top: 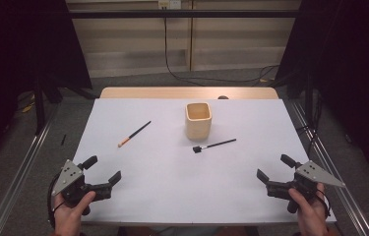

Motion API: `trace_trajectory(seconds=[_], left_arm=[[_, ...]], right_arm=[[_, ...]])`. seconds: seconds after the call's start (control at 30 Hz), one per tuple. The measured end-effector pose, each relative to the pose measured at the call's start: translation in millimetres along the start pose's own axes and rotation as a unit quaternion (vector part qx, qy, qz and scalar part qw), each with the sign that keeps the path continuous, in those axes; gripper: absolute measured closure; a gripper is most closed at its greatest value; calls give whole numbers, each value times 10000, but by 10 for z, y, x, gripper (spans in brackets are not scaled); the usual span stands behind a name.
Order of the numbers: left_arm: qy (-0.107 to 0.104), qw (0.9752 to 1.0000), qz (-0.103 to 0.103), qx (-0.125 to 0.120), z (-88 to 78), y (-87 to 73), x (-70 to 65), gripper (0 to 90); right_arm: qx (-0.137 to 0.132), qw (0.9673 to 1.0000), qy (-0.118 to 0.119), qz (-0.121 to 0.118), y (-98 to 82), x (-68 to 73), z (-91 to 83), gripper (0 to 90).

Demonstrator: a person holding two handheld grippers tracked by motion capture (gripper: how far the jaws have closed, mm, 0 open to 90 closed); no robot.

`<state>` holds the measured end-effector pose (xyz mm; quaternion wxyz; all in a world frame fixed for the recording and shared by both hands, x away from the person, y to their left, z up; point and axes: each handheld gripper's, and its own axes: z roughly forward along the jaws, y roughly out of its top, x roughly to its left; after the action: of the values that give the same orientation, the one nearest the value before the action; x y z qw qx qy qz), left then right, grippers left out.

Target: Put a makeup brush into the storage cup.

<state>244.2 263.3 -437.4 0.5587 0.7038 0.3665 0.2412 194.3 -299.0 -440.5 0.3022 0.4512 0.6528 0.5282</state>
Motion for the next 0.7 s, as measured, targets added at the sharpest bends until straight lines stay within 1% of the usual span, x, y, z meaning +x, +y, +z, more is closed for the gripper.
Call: trace_trajectory(seconds=[0.03, 0.1, 0.2, 0.27, 0.37, 0.4, 0.43, 0.5, 0.57, 0.6, 0.7], left_arm=[[-39, 10000, 8, -6, 17, 13, -2, 20], [-47, 10000, 51, -36, 42, 41, -8, 20], [-47, 9999, 62, -68, 62, 70, -4, 20], [-68, 9999, 80, -90, 85, 97, -5, 20], [-100, 9998, 175, -55, 152, 144, 2, 20], [-89, 9998, 179, -64, 173, 156, 7, 20], [-101, 9998, 132, -78, 195, 169, 13, 25], [-39, 9998, 147, -106, 237, 192, 34, 36], [-48, 9998, 132, -114, 256, 202, 41, 36], [-12, 9998, 184, -122, 286, 219, 60, 36], [26, 9997, 204, -109, 315, 230, 85, 36]], right_arm=[[-10, 10000, -7, -8, 1, 1, 0, 0], [-19, 10000, -47, 9, 3, 1, -3, 0], [-36, 10000, -52, 12, 6, -5, -8, 0], [-88, 9999, -58, 9, 10, -3, -9, 0], [-71, 10000, -16, 7, 9, 1, 4, 0], [-75, 10000, -6, 3, 9, 2, 8, 0], [-80, 10000, 1, 8, 10, 2, 8, 0], [-90, 10000, 22, 9, 13, -1, 8, 0], [-97, 9999, 26, 41, 14, 0, 12, 0], [-97, 9999, 49, 50, 13, 1, 15, 0], [-75, 10000, 43, 5, 12, 1, 16, 0]])
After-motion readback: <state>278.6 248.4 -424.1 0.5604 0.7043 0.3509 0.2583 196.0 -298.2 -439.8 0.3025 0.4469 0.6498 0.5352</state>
